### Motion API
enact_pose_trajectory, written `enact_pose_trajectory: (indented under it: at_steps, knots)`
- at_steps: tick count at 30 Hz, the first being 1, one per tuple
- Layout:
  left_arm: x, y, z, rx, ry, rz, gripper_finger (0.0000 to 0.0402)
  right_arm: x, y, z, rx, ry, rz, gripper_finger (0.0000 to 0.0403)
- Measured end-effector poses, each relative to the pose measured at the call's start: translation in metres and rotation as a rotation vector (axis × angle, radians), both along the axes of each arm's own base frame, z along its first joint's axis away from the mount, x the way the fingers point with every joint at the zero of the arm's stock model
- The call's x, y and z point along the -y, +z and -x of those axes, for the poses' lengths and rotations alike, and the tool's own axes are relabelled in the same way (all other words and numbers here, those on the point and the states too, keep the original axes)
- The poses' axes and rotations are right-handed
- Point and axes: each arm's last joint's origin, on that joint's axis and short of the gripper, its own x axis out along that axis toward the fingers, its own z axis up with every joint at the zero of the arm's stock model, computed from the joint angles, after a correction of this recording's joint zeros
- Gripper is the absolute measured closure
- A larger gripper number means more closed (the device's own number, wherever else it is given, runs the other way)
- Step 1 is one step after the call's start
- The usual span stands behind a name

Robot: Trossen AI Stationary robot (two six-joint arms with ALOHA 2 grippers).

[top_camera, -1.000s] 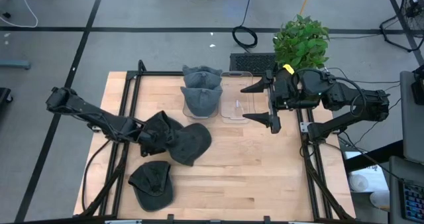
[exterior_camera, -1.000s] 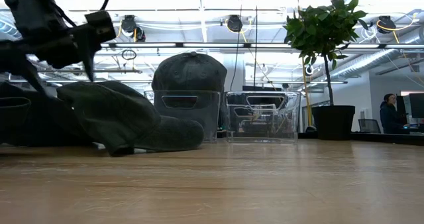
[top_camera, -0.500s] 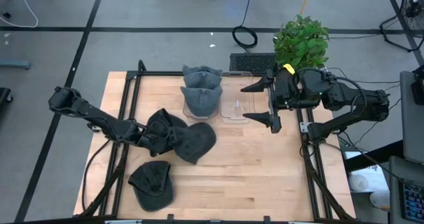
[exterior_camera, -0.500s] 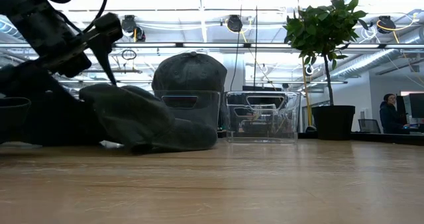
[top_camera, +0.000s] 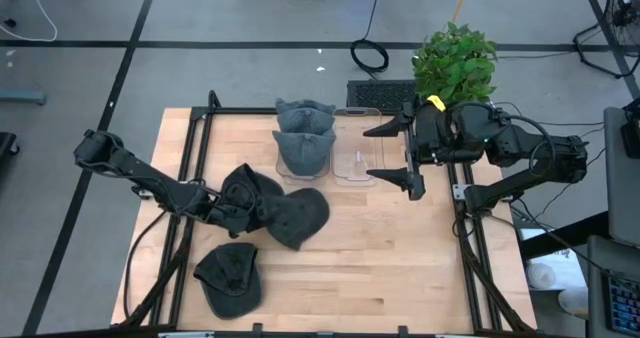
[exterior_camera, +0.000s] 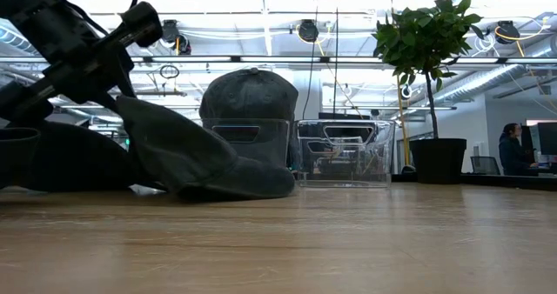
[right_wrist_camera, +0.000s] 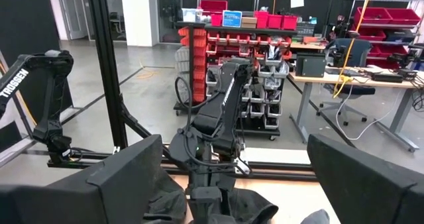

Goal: Pick & Place hat
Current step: Put the middle black cap into the right transparent bin

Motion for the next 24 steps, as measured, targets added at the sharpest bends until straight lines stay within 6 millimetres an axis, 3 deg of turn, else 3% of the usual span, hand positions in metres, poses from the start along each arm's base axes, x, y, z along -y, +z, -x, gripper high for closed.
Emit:
enact_pose_trajectory:
  at_steps: [5, 11, 24]
  knots:
    - [0.002, 0.003, -0.002, 0.030, -0.016, 0.003, 0.0377, 0.000, 0.000, 0.000, 0.000, 0.000, -0.006, 0.0039]
    - [-0.002, 0.033, -0.010, 0.188, -0.125, -0.035, 0.0377, 0.000, 0.000, 0.000, -0.004, 0.003, -0.020, 0.0039]
    - [-0.016, 0.138, -0.026, 0.405, -0.494, -0.155, 0.0377, -0.002, -0.006, 0.000, -0.064, 0.078, -0.060, 0.0039]
